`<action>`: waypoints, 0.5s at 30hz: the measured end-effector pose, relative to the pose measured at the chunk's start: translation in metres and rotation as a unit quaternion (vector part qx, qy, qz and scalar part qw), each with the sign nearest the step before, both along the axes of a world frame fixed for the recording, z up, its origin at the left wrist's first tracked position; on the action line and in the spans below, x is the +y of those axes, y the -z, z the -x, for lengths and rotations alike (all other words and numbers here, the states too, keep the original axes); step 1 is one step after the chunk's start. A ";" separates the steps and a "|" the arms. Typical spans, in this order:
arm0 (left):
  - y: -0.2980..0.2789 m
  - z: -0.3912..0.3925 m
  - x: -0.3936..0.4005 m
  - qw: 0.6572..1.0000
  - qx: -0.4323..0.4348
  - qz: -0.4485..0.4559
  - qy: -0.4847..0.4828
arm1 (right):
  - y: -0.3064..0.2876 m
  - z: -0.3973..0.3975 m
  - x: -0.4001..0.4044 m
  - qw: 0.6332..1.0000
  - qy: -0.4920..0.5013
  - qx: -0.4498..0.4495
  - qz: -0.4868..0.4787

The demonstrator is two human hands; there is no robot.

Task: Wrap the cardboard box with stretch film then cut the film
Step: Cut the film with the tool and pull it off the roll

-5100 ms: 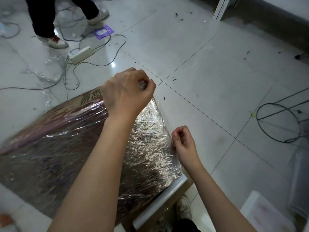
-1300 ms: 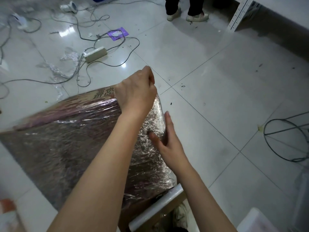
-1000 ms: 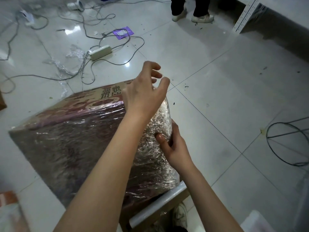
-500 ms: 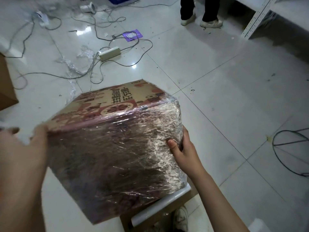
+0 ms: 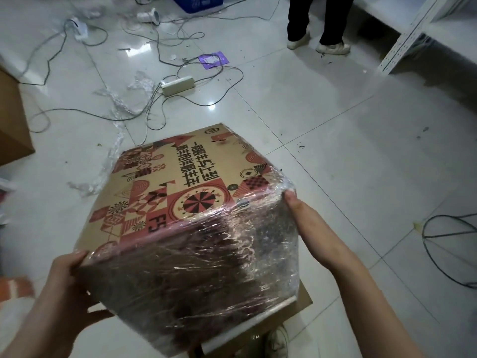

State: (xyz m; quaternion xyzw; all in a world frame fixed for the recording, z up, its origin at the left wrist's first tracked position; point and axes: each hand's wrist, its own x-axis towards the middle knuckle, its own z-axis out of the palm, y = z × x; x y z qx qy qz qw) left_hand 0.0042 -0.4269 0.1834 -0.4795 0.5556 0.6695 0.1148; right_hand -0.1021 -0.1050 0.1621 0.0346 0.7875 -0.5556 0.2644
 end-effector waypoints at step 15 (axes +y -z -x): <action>0.104 -0.069 0.009 0.985 0.127 -0.104 -0.061 | 0.077 -0.035 0.007 0.989 0.047 -0.093 0.105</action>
